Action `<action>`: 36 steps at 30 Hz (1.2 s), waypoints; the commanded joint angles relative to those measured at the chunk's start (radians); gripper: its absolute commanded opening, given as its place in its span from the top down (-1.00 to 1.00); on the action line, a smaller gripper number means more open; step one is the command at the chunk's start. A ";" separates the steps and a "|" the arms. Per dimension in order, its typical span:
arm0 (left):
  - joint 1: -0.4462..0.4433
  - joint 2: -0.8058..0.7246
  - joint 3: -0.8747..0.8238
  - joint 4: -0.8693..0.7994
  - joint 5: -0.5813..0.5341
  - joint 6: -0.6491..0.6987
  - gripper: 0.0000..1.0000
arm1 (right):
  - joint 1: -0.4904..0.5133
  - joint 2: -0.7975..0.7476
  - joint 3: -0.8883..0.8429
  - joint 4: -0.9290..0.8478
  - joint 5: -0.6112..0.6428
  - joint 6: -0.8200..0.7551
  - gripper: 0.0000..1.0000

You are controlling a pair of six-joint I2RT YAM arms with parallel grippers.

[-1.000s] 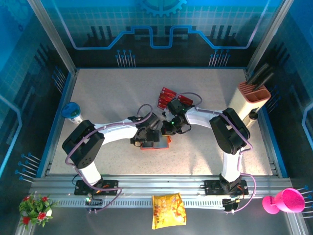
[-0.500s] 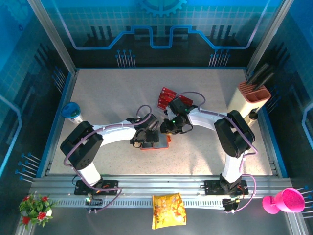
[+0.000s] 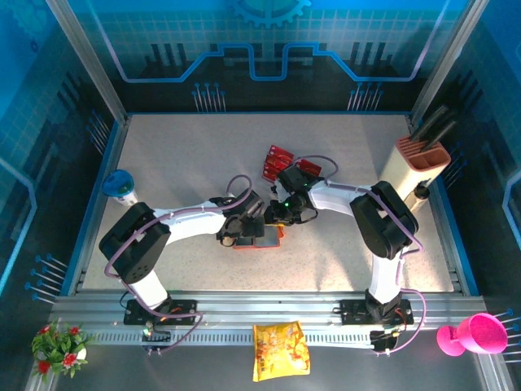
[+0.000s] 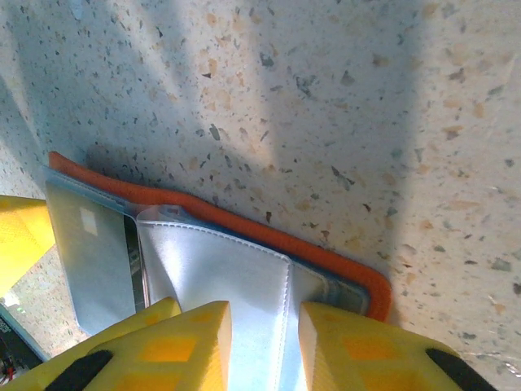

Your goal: Put the credit cards into the card holder

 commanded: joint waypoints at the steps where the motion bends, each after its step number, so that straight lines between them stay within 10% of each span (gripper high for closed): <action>1: -0.006 0.017 -0.049 -0.003 0.031 0.020 -0.97 | 0.021 0.036 0.011 0.010 -0.045 0.024 0.43; 23: 0.033 -0.161 -0.023 -0.009 0.025 0.049 -0.98 | 0.027 0.008 0.037 0.125 -0.196 0.142 0.56; 36: 0.161 -0.344 -0.073 -0.042 0.027 0.053 -0.98 | 0.084 -0.002 0.136 0.088 -0.196 0.165 0.24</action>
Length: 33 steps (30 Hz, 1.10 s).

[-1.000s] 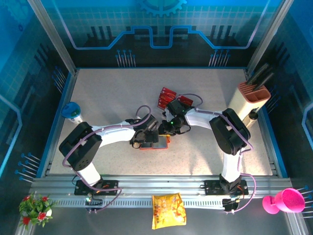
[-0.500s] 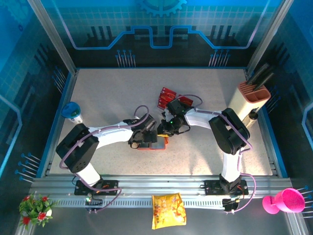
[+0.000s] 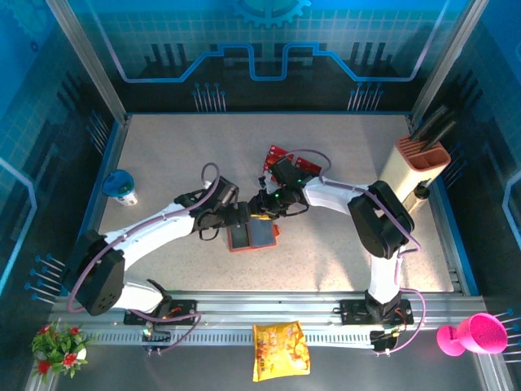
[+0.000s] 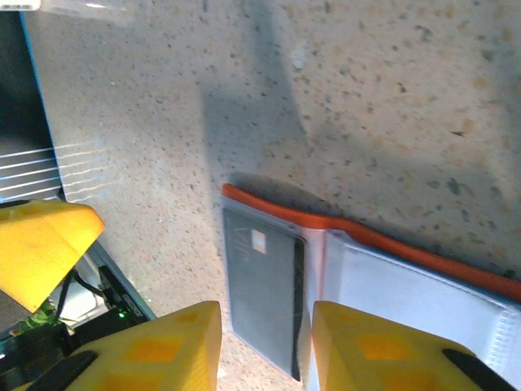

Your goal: Put the credit cards into the card holder

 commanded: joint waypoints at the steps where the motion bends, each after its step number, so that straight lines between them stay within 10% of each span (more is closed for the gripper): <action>1: 0.034 -0.045 -0.024 0.015 0.011 0.006 -0.98 | 0.051 -0.013 0.046 -0.013 -0.036 0.013 0.23; 22: 0.136 -0.188 -0.093 -0.033 0.025 0.019 -0.99 | 0.156 0.199 0.157 0.071 0.000 0.088 0.19; 33: 0.146 -0.170 -0.099 -0.005 0.046 0.035 -0.99 | 0.060 0.036 0.091 0.166 -0.030 0.128 0.17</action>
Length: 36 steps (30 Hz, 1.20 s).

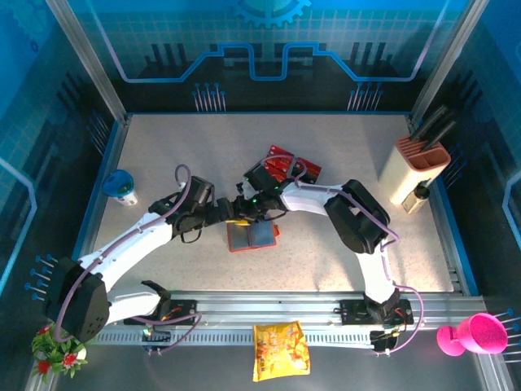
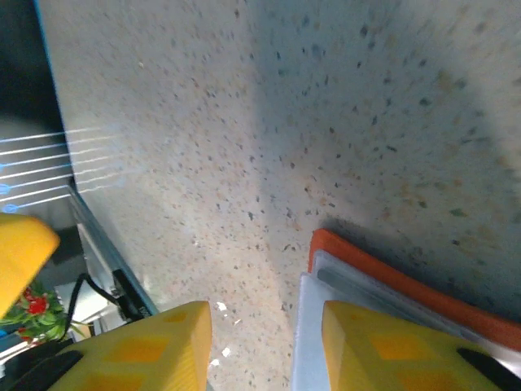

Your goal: Put the credit cards into the card holder

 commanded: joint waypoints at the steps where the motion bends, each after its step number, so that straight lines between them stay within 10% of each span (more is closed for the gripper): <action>1: 0.008 0.007 -0.015 0.036 0.029 0.028 -0.98 | -0.061 -0.121 -0.030 0.055 -0.028 0.019 0.17; 19: -0.057 0.147 0.030 0.110 0.105 0.025 -0.99 | -0.288 -0.204 0.236 -0.706 0.423 -0.582 0.20; 36: -0.134 0.249 0.050 0.080 0.064 -0.003 -0.99 | -0.261 -0.036 0.395 -0.839 0.809 -0.828 0.35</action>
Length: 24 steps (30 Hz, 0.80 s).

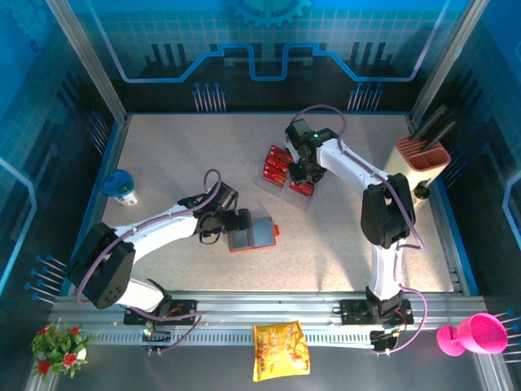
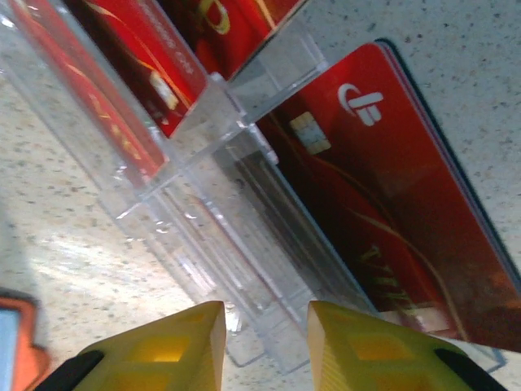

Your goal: Put the credit cards into the card holder

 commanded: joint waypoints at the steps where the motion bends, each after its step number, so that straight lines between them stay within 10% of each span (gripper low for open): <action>1: -0.007 0.012 0.028 -0.023 -0.014 0.001 -0.98 | 0.023 0.030 0.040 -0.041 0.081 -0.061 0.35; 24: -0.006 0.026 0.029 -0.019 -0.007 0.011 -0.98 | 0.068 0.080 0.002 -0.021 0.104 -0.110 0.51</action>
